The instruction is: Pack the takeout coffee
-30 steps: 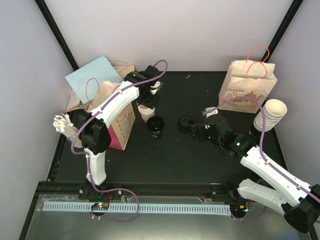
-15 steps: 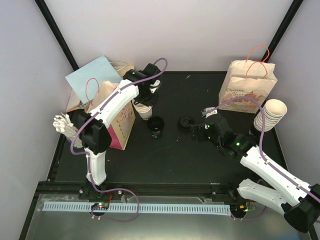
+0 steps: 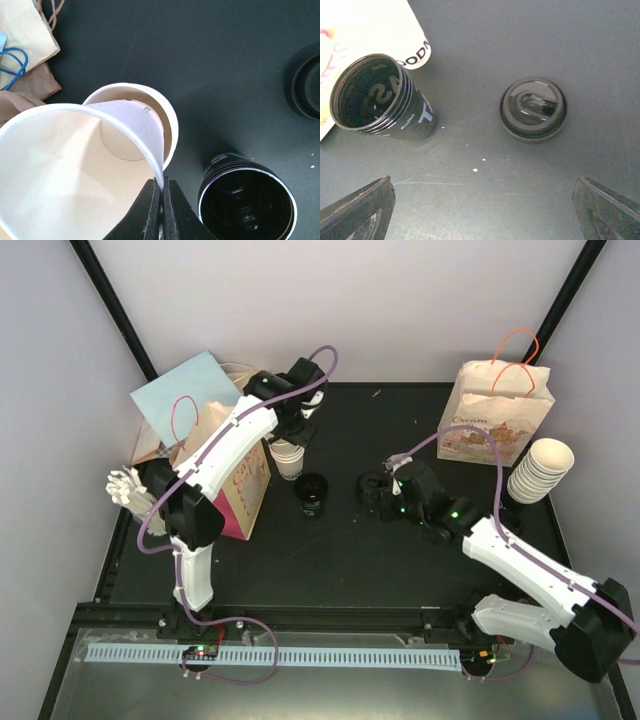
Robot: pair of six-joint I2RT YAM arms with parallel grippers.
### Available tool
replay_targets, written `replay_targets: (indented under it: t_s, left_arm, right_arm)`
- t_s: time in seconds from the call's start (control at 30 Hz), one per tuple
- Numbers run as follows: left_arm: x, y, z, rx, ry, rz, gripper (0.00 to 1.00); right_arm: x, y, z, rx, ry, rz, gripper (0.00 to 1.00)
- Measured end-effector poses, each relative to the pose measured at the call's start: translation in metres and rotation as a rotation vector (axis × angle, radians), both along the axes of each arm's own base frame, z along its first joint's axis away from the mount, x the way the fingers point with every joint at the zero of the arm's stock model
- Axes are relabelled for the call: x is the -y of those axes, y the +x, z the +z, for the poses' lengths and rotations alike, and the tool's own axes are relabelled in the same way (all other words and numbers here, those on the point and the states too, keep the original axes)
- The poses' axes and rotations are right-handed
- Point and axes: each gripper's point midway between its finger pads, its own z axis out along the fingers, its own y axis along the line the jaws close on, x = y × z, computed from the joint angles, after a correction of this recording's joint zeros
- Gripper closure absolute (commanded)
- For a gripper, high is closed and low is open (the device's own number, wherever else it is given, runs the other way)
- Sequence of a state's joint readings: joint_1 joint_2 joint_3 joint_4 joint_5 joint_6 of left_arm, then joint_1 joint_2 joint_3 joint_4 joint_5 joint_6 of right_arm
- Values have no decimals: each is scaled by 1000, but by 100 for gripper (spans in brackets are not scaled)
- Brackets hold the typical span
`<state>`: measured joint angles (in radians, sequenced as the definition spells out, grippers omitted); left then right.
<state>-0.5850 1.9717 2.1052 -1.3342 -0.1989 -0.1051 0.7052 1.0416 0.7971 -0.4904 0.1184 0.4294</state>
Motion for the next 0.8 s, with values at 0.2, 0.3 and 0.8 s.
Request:
replay_targets:
  t_s: [0.2, 0.3, 0.8]
  left_arm:
    - [-4, 2, 13, 27, 17, 6, 98]
    - [-5, 7, 34, 83, 6, 4, 98]
    - [10, -68, 160, 253, -337, -185, 96]
  right_arm:
    - [-17, 5, -4, -33, 31, 39, 0]
    - [-19, 7, 2, -20, 44, 42, 0]
    - [-8, 11, 9, 19, 13, -7, 0]
